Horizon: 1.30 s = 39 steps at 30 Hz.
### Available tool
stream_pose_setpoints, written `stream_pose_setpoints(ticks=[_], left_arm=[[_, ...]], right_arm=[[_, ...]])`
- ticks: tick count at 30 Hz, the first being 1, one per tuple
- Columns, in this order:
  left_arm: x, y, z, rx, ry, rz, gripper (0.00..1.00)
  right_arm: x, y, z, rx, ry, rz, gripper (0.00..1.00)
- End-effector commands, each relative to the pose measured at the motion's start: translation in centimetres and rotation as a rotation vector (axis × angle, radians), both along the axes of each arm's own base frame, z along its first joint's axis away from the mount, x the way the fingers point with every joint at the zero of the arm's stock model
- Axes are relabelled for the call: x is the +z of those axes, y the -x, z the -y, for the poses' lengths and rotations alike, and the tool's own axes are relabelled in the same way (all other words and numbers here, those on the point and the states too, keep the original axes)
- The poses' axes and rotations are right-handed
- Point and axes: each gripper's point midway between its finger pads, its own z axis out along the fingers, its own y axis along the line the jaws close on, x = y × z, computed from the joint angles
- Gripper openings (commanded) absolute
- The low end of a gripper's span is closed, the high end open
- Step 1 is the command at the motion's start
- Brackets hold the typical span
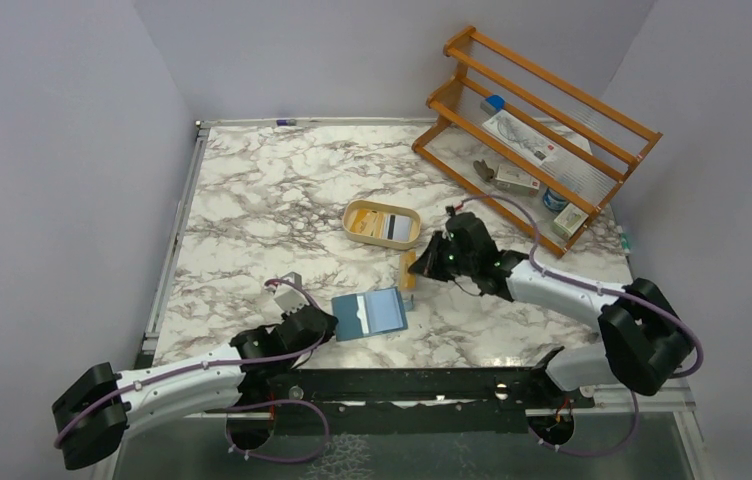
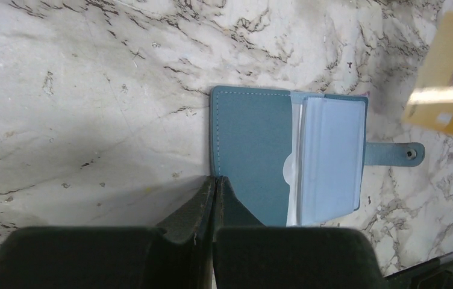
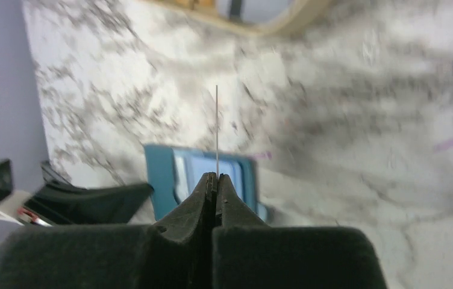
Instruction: Take the credit cards out of the card holder
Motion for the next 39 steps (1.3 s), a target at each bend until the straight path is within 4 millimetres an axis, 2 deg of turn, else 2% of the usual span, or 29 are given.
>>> stream_pose_setpoints(ticks=[1,4,11,14,18,25,30,39], left_arm=[[0.7,-0.8,-0.8,0.028,-0.082,0.016,0.0],[1.3,-1.7,-0.2,0.027,-0.093,0.033,0.0],[2.0,-4.4,0.5,0.009,-0.092,0.045,0.0],[2.2,-5.4,0.2,0.01,-0.13,0.052,0.0],[2.9,-7.1,0.8,0.0,-0.139,0.076,0.0],[2.8,-8.4,1.6,-0.03,-0.148,0.069,0.01],[3.0,-8.8,2.0,-0.042,-0.141,0.076,0.28],[3.6,-9.4,2.2,-0.056,-0.149,0.083,0.48]], right_arm=[[3.8,-5.0,-0.8,0.014,0.01,0.119,0.0],[5.5,-7.7,-2.1,0.034,-0.018,0.16,0.01],[6.3,-12.2,-5.4,0.071,-0.05,0.204,0.01],[5.8,-13.5,-6.4,0.075,-0.052,0.208,0.01],[4.7,-15.0,-7.5,0.081,-0.06,0.211,0.01],[2.1,-16.1,-9.1,0.111,-0.075,0.186,0.01],[0.9,-16.5,-9.5,0.104,-0.087,0.179,0.01],[0.4,-17.1,-10.2,0.094,-0.122,0.173,0.0]])
